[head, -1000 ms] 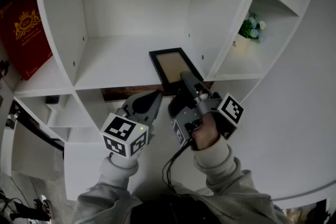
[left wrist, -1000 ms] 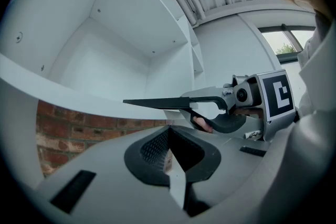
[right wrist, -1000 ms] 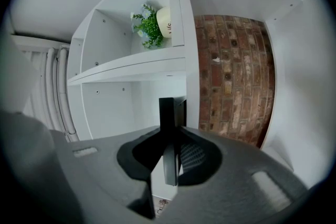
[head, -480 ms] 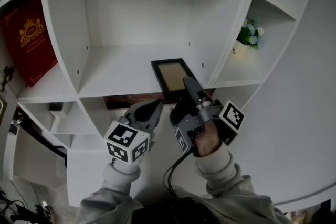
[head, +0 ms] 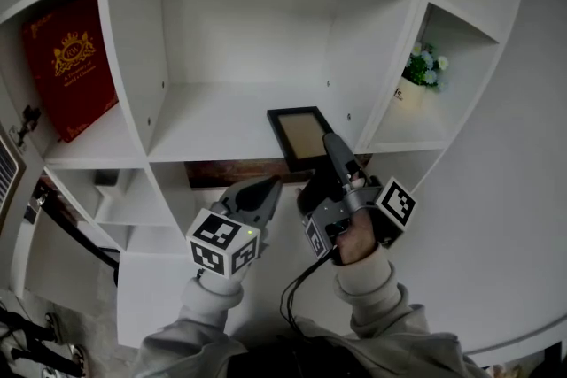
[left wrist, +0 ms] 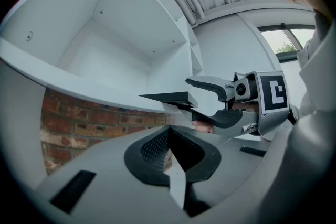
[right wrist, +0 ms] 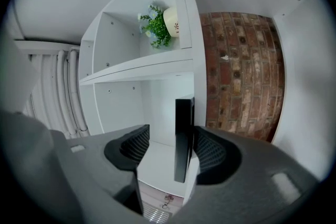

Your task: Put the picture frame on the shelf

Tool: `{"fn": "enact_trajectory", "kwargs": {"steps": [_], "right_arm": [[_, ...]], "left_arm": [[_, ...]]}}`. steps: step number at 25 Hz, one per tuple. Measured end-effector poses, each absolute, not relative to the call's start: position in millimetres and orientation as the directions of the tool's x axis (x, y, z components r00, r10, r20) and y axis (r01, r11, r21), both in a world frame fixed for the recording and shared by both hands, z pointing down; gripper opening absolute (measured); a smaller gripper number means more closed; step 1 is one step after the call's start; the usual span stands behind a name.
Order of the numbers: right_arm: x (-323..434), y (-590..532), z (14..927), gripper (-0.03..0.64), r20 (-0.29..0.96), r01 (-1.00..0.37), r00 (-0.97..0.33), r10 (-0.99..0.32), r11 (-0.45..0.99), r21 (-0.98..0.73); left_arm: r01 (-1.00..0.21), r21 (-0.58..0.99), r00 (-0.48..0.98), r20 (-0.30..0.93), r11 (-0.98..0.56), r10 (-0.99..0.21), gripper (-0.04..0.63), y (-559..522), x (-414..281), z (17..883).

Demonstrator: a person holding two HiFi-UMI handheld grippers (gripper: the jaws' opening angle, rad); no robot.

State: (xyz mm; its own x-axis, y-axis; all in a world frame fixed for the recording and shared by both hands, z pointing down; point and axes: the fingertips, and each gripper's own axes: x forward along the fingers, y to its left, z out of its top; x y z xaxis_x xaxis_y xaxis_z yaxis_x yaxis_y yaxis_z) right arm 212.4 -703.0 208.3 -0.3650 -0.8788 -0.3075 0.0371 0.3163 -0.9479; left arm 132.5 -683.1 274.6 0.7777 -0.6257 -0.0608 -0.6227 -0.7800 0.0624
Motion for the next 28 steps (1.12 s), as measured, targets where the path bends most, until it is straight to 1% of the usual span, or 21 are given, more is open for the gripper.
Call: {"fn": "enact_trajectory", "kwargs": {"steps": [2,5,9,13,17,21,25,27,28], "right_arm": [[213,-698,206,0.307,-0.344,0.047,-0.377,-0.860,0.354,-0.934],[214,-687,206,0.346,-0.381,0.042,-0.388,-0.839,0.397,-0.917],[202,-671,217,0.347,-0.397,0.041,-0.413,-0.820,0.419,-0.907],[200,-650,239,0.347,-0.398,0.025,-0.391,-0.830,0.422,-0.906],[186,-626,259,0.345,-0.400,0.006,-0.434,-0.807,0.441,-0.897],[178,-597,279,0.345,-0.380,-0.084,-0.452,-0.807,0.463,-0.882],[162,-567,305,0.335,-0.316,-0.205,-0.492,-0.811,0.461,-0.863],[157,-553,319,0.240,-0.271,-0.265,-0.490,-0.828,0.438,-0.859],[157,-547,327,0.225,-0.244,-0.303,-0.479,-0.843,0.420,-0.855]], "left_arm": [[-0.622,0.058,0.778,-0.059,-0.781,-0.625,0.004,-677,133,277],[-0.621,0.052,0.780,-0.050,-0.782,-0.623,0.005,-667,132,284],[-0.633,0.059,0.771,-0.049,-0.772,-0.635,0.005,-652,121,292],[-0.637,0.069,0.767,-0.045,-0.768,-0.640,0.005,-636,112,308],[-0.644,0.073,0.761,-0.044,-0.762,-0.647,0.005,-620,99,326],[-0.636,0.093,0.768,-0.027,-0.766,-0.640,0.005,-594,93,346],[-0.632,0.109,0.772,-0.001,-0.767,-0.636,0.005,-564,85,364],[-0.623,0.125,0.779,0.008,-0.773,-0.627,0.005,-549,81,371],[-0.615,0.136,0.785,0.013,-0.777,-0.619,0.005,-541,80,375]]}}
